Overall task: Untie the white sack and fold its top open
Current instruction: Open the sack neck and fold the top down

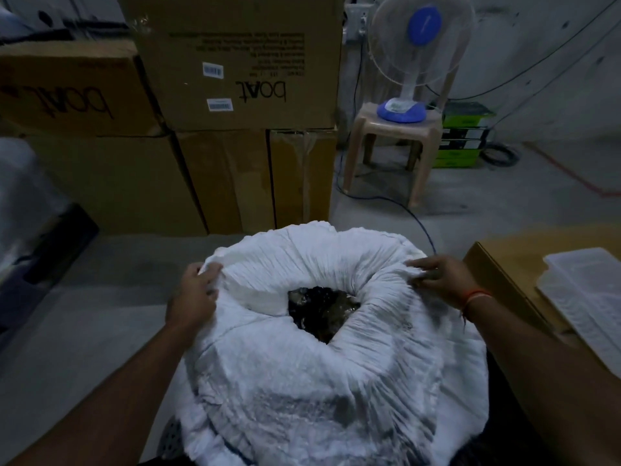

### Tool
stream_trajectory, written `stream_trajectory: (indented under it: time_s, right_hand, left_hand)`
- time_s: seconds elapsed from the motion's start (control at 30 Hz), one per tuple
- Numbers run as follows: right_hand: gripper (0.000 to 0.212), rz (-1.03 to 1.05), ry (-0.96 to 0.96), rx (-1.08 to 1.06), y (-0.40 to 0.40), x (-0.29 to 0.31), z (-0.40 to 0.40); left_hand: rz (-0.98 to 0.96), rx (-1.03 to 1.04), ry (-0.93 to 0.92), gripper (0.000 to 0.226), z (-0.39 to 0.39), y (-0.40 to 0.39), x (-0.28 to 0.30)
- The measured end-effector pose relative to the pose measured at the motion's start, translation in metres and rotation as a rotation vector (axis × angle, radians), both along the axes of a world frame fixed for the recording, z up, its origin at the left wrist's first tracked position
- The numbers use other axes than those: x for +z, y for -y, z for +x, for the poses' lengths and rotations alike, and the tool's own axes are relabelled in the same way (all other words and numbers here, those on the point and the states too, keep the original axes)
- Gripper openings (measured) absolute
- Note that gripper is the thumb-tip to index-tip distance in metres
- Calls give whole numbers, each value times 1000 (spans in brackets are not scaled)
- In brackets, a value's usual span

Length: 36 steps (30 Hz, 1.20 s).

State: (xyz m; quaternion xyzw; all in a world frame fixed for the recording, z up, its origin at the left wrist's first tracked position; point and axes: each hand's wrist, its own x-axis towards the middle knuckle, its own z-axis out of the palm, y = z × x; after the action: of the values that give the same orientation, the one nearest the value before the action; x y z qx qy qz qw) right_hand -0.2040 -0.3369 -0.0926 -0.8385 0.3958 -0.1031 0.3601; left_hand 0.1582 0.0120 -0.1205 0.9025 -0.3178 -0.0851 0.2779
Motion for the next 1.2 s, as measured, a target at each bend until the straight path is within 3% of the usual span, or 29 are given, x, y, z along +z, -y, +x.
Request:
stream_trajectory:
  time_s: [0.07, 0.13, 0.17, 0.23, 0.3, 0.37, 0.4, 0.47, 0.57, 0.67, 0.8, 1.0, 1.07, 1.2]
  right_hand:
    - [52, -129, -17, 0, -14, 3, 0]
    - [58, -416, 24, -19, -36, 4, -4]
    - [58, -542, 111, 31, -52, 7, -8]
    - [64, -653, 207, 311, -89, 14, -20]
    - [84, -672, 32, 629, -128, 15, -30]
    - [97, -766, -187, 853, -155, 7, -32]
    - [93, -838, -198, 885, -161, 2, -29]
    - [76, -952, -161, 854, -162, -8, -17]
    - [53, -1026, -116, 814, -152, -12, 3]
    - [31, -1075, -109, 876, -150, -13, 3]
    - [37, -1116, -12, 886, -149, -8, -26]
    - [39, -1088, 27, 823, -157, -9, -85]
    - [46, -1041, 5, 829, -166, -7, -98]
    - [28, -903, -113, 755, -174, -9, -109]
  left_hand:
    - [10, -29, 43, 51, -10, 2, 4]
    - [-7, -40, 249, 51, -31, -4, 15]
    - [-82, -119, 371, 51, -44, -10, 22]
    - [-233, -479, 488, 62, -69, -25, 34]
    - [-177, -848, 478, 87, -93, -37, 35]
    - [-18, -1030, 489, 112, -111, -41, 28]
    - [59, -1072, 481, 119, -117, -39, 24]
    - [149, -1106, 479, 119, -123, -31, 17]
    - [193, -1080, 518, 98, -135, -14, 12]
    - [6, -1023, 491, 68, -149, -12, 9]
    - [-132, -969, 496, 53, -144, -34, 9]
    - [-188, -1023, 682, 28, -139, -78, 14]
    - [-157, -1036, 715, 26, -140, -94, 14]
    - [-132, -949, 713, 34, -135, -112, 10]
